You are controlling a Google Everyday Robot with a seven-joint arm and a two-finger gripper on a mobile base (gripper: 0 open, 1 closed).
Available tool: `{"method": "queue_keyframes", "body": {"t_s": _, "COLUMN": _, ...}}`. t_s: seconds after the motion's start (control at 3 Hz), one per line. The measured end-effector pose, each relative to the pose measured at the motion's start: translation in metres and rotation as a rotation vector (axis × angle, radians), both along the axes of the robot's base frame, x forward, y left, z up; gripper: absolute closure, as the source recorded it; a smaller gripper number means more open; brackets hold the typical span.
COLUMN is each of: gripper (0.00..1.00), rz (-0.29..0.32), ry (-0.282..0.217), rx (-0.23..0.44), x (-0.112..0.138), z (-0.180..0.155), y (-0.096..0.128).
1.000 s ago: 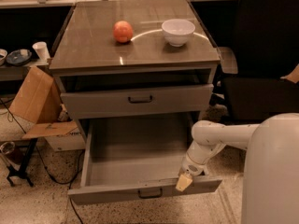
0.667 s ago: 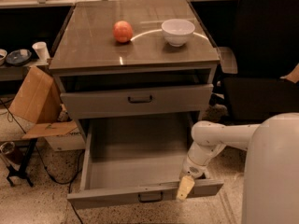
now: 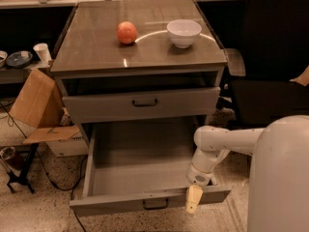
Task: Open middle drawer
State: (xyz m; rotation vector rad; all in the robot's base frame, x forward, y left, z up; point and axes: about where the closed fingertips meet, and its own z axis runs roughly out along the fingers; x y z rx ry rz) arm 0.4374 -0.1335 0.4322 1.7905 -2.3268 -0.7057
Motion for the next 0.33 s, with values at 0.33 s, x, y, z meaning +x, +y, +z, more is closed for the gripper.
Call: {"method": "queue_keyframes", "body": {"t_s": 0.33, "gripper": 0.0, "rz": 0.001, "ry": 0.0, "rx": 0.0, "x": -0.0002, "z": 0.0001, "y": 0.0}}
